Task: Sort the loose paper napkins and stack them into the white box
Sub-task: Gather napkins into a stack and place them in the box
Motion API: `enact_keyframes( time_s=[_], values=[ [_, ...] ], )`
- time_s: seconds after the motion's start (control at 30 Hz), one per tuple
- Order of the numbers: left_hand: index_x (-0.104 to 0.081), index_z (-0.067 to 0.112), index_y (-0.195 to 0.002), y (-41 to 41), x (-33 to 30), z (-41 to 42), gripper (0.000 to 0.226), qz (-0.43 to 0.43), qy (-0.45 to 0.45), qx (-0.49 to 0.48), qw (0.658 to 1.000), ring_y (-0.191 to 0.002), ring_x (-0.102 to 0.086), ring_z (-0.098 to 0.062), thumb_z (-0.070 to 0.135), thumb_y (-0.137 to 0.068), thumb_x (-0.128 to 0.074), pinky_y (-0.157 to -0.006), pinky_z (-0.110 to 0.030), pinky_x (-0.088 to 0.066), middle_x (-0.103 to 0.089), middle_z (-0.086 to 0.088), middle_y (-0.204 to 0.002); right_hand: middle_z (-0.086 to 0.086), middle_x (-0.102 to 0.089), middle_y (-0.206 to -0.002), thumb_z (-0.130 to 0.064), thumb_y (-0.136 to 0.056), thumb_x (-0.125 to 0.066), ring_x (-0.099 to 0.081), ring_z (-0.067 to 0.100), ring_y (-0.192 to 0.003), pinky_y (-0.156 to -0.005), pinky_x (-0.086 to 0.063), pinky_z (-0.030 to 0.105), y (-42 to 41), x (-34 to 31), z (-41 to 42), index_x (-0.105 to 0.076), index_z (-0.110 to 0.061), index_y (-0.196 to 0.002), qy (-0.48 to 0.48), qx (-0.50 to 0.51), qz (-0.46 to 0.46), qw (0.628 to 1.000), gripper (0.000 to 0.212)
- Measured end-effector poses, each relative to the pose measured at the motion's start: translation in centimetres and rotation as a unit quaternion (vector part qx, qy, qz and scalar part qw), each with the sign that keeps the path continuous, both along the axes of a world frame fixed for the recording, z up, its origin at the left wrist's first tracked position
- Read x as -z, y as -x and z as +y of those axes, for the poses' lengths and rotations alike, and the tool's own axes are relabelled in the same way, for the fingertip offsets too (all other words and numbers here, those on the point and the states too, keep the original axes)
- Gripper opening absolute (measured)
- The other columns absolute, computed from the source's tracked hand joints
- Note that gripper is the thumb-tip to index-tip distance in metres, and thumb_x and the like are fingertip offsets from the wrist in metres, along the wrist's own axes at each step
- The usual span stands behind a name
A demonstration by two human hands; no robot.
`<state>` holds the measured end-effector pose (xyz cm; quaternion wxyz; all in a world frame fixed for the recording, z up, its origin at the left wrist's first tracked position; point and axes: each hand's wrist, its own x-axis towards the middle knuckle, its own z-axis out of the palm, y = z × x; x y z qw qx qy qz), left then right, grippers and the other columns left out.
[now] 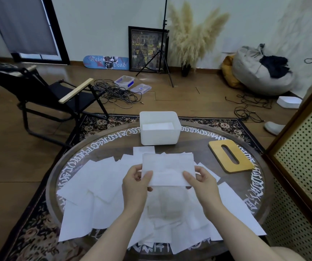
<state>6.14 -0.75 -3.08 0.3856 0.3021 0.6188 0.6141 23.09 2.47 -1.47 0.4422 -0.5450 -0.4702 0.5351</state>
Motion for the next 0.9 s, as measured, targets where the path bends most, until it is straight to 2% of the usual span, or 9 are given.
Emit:
enact_keyframes(
  time_s=[0.13,0.27,0.4,0.53,0.6,0.67,0.7,0.77,0.9],
  values=[
    [-0.062,0.022,-0.101,0.5,-1.8,1.1,0.021,-0.005,-0.016,0.006,1.000,-0.051,-0.057,-0.013,0.005,-0.090,-0.059,-0.045,-0.027,-0.040,-0.067,-0.001,-0.081,0.025,-0.067,-0.093,-0.015,-0.092,-0.062,-0.060,0.020,-0.073,-0.069,-0.049,0.029,0.9,-1.2,1.8,-0.059,-0.019,-0.106,-0.055,-0.005,-0.017,0.998,0.015],
    [-0.063,0.019,-0.104,1.6,-3.0,3.3,0.023,0.007,-0.021,-0.003,1.000,-0.051,-0.058,-0.012,0.002,-0.090,-0.058,-0.044,-0.025,-0.039,-0.064,-0.004,-0.079,0.029,-0.064,-0.092,-0.014,-0.092,-0.061,-0.057,0.021,-0.072,-0.069,-0.048,0.033,2.0,-2.1,4.1,-0.060,-0.023,-0.095,-0.077,-0.014,-0.041,0.996,0.010],
    [-0.062,0.017,-0.104,2.6,-3.9,5.9,0.021,0.015,-0.020,-0.010,1.000,-0.054,-0.058,-0.015,0.002,-0.090,-0.057,-0.042,-0.023,-0.038,-0.063,-0.003,-0.080,0.009,-0.073,-0.088,-0.011,-0.091,-0.061,-0.062,0.016,-0.071,-0.065,-0.047,0.027,2.9,-3.3,7.0,-0.061,-0.018,-0.091,-0.075,-0.009,-0.055,0.996,0.007],
    [-0.063,0.020,-0.095,3.6,-4.6,9.7,0.017,0.026,-0.012,-0.032,0.999,-0.061,-0.057,-0.019,0.005,-0.088,-0.060,-0.041,-0.019,-0.038,-0.063,-0.003,-0.081,0.008,-0.072,-0.086,-0.011,-0.088,-0.066,-0.065,0.022,-0.079,-0.070,-0.049,0.036,3.9,-4.0,10.9,-0.062,-0.012,-0.089,-0.053,0.014,-0.081,0.995,0.004],
    [-0.063,0.023,-0.091,4.1,-4.8,11.9,0.015,0.035,0.000,-0.041,0.999,-0.060,-0.057,-0.019,0.009,-0.086,-0.062,-0.049,-0.028,-0.047,-0.061,0.000,-0.075,0.011,-0.069,-0.089,-0.015,-0.085,-0.069,-0.064,0.025,-0.084,-0.074,-0.050,0.039,4.4,-4.2,13.0,-0.063,-0.012,-0.089,-0.042,0.025,-0.093,0.994,0.008],
    [-0.063,0.026,-0.091,4.7,-5.1,13.8,0.016,0.037,0.013,-0.046,0.998,-0.058,-0.057,-0.015,0.011,-0.085,-0.063,-0.067,-0.041,-0.057,-0.060,0.001,-0.076,0.014,-0.066,-0.088,-0.018,-0.084,-0.070,-0.059,0.022,-0.082,-0.070,-0.045,0.034,5.0,-4.4,15.0,-0.062,-0.012,-0.091,-0.039,0.031,-0.107,0.993,0.012],
    [-0.063,0.025,-0.095,5.0,-5.2,14.8,0.016,0.042,0.019,-0.048,0.998,-0.058,-0.058,-0.012,0.012,-0.085,-0.063,-0.073,-0.042,-0.057,-0.062,0.000,-0.081,0.013,-0.064,-0.087,-0.019,-0.084,-0.070,-0.057,0.021,-0.080,-0.067,-0.042,0.032,5.2,-4.6,16.0,-0.062,-0.012,-0.092,-0.040,0.033,-0.124,0.991,0.013],
    [-0.063,0.022,-0.102,5.5,-5.2,16.7,0.019,0.059,0.029,-0.046,0.997,-0.063,-0.059,-0.011,0.013,-0.085,-0.063,-0.077,-0.042,-0.057,-0.066,-0.003,-0.091,0.007,-0.063,-0.085,-0.021,-0.085,-0.068,-0.055,0.019,-0.077,-0.063,-0.038,0.031,5.7,-4.8,17.8,-0.063,-0.013,-0.091,-0.050,0.041,-0.166,0.984,0.011],
    [-0.063,0.028,-0.093,6.6,-4.9,20.2,0.014,0.123,0.052,-0.037,0.990,-0.080,-0.064,-0.021,0.018,-0.084,-0.061,-0.078,-0.045,-0.056,-0.067,0.000,-0.091,0.001,-0.060,-0.083,-0.020,-0.088,-0.061,-0.052,0.017,-0.073,-0.062,-0.038,0.029,6.5,-4.4,21.2,-0.064,-0.016,-0.092,-0.061,0.031,-0.242,0.968,0.007]
  ],
)
